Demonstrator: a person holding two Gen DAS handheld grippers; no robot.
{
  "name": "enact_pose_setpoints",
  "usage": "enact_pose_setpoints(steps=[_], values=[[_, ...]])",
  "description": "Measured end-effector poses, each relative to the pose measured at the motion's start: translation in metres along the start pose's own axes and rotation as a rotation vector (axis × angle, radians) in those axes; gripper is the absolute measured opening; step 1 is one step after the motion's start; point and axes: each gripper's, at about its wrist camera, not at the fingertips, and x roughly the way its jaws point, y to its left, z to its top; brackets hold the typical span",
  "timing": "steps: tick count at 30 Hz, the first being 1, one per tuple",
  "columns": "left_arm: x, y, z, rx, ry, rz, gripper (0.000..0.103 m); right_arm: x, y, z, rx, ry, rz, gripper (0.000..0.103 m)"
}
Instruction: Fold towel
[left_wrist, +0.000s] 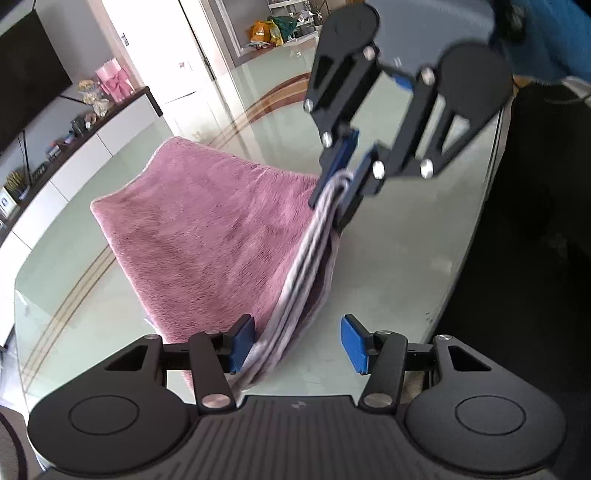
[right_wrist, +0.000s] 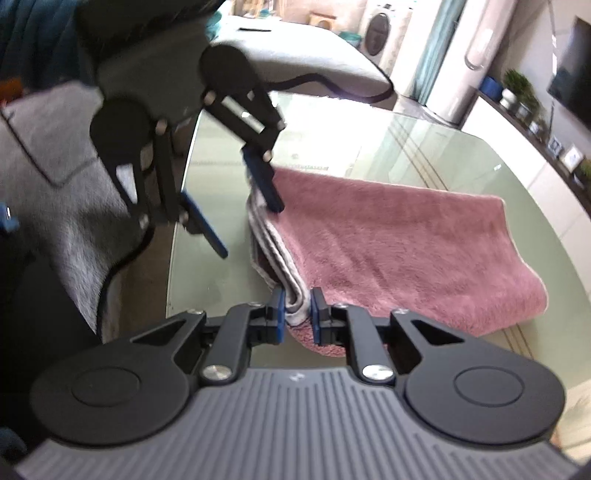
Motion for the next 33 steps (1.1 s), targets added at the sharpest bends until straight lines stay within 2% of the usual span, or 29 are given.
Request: enact_pose_setpoints(steps=[6, 9, 11, 16, 17, 18, 20, 21, 26, 29, 32, 33], values=[[-0.001, -0.006, -0.004, 0.024, -0.024, 0.081, 0.055, -0.003, -0.012, 0.003, 0.092, -0.007, 0.032, 0.013], [-0.002, -0.007, -0.004, 0.025, -0.029, 0.092, 0.041, -0.003, -0.015, 0.002, 0.109, 0.002, 0.041, 0.013], [-0.002, -0.008, -0.004, 0.037, -0.025, 0.097, 0.027, -0.002, -0.017, 0.002, 0.119, 0.007, 0.046, 0.013], [-0.003, -0.011, -0.002, 0.069, -0.010, 0.098, 0.020, 0.001, -0.013, 0.001, 0.100, 0.017, 0.024, 0.015], [-0.003, -0.011, -0.001, 0.070, -0.004, 0.093, 0.020, 0.001, -0.010, 0.001, 0.083, 0.018, 0.011, 0.021], [-0.004, -0.009, 0.001, 0.070, 0.002, 0.087, 0.019, 0.000, -0.007, 0.001, 0.058, 0.018, -0.003, 0.033], [-0.004, -0.006, 0.003, 0.061, 0.011, 0.072, 0.019, -0.002, 0.002, -0.001, 0.007, 0.013, -0.017, 0.049], [-0.004, -0.003, 0.005, 0.052, 0.017, 0.060, 0.019, -0.002, 0.005, -0.002, -0.013, 0.012, -0.019, 0.051], [-0.004, 0.010, 0.010, -0.003, 0.039, 0.001, 0.019, 0.004, 0.027, -0.009, -0.132, 0.051, -0.035, 0.049], [-0.007, 0.015, 0.010, -0.043, 0.045, -0.031, 0.019, 0.010, 0.035, -0.012, -0.186, 0.062, -0.059, 0.041], [-0.007, 0.017, 0.009, -0.066, 0.051, -0.049, 0.019, 0.019, 0.035, -0.015, -0.212, 0.091, -0.085, 0.024], [-0.007, 0.017, 0.009, -0.064, 0.054, -0.050, 0.019, 0.020, 0.032, -0.015, -0.201, 0.095, -0.082, 0.022]])
